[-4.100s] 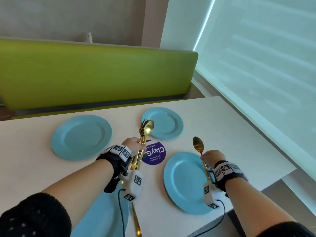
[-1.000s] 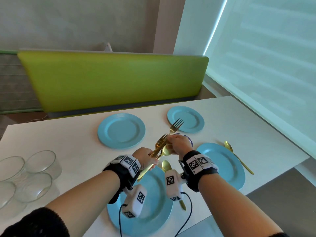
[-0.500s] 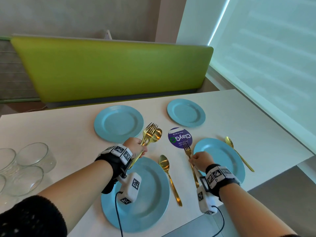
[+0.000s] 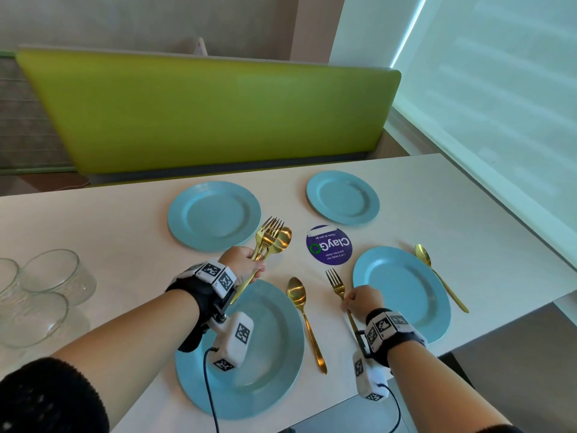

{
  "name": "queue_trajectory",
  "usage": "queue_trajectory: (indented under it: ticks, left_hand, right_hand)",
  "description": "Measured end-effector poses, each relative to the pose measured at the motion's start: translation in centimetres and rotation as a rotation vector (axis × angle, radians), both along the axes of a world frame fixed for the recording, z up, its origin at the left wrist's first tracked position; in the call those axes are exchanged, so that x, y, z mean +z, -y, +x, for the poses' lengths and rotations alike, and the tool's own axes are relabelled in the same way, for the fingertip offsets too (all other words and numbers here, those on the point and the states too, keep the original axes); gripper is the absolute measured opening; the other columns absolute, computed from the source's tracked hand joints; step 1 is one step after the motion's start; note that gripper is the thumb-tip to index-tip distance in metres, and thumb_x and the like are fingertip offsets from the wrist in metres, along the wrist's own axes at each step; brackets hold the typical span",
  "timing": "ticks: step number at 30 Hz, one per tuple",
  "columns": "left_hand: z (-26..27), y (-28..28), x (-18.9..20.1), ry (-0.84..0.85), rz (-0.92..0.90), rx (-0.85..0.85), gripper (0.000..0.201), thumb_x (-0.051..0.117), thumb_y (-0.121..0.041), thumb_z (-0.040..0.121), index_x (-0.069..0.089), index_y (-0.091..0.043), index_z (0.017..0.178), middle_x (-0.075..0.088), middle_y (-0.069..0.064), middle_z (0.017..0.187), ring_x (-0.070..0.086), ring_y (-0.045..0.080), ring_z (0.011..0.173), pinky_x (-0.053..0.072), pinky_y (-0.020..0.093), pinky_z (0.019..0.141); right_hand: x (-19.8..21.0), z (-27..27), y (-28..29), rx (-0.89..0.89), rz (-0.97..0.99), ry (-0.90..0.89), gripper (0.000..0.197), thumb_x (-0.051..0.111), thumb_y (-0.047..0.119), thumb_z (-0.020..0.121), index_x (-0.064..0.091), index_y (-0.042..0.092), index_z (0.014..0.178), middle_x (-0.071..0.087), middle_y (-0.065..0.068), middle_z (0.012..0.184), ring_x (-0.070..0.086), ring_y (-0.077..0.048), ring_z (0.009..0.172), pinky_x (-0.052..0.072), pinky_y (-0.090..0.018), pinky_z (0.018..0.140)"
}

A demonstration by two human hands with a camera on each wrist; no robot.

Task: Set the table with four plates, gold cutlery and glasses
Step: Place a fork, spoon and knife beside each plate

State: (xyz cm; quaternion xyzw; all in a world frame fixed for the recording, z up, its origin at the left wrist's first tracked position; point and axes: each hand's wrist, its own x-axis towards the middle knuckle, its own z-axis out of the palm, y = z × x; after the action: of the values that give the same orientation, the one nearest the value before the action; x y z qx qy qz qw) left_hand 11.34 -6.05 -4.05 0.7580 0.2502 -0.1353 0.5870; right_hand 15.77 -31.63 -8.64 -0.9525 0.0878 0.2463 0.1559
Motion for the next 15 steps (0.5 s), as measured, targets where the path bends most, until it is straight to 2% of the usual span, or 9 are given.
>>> queue_trajectory:
  ticks: [5,9,15]
  left_hand:
    - [0.07,-0.08,-0.08,-0.001,-0.008,0.004,0.016,0.056,-0.005,0.091,0.058,-0.012,0.077,0.06,0.001,0.069,0.053,0.01,0.06,0.047,0.019,0.056]
    - [0.37,0.06,-0.19,0.003,-0.019,0.013,0.019,0.057,-0.005,0.091,0.057,-0.014,0.075,0.061,0.001,0.071,0.055,0.01,0.061,0.048,0.019,0.057]
    - [0.64,0.43,-0.25,0.003,-0.033,0.012,0.017,0.057,-0.006,0.091,0.058,-0.014,0.076,0.061,0.001,0.071,0.055,0.01,0.062,0.049,0.021,0.061]
  right_hand:
    - [-0.21,0.06,0.06,-0.011,-0.025,0.054,0.011,0.06,0.019,0.084,0.071,0.014,0.086,0.07,-0.008,0.096,0.065,-0.025,0.089,0.056,-0.035,0.083]
    - [-0.18,0.01,0.01,-0.005,-0.094,0.089,0.019,0.055,0.02,0.084,0.07,0.016,0.096,0.068,-0.006,0.101,0.065,-0.027,0.093,0.054,-0.033,0.082]
    - [0.05,0.42,0.6,-0.047,-0.141,0.133,0.03,0.067,0.032,0.08,0.062,0.015,0.104,0.066,-0.007,0.104,0.063,-0.027,0.095,0.051,-0.031,0.081]
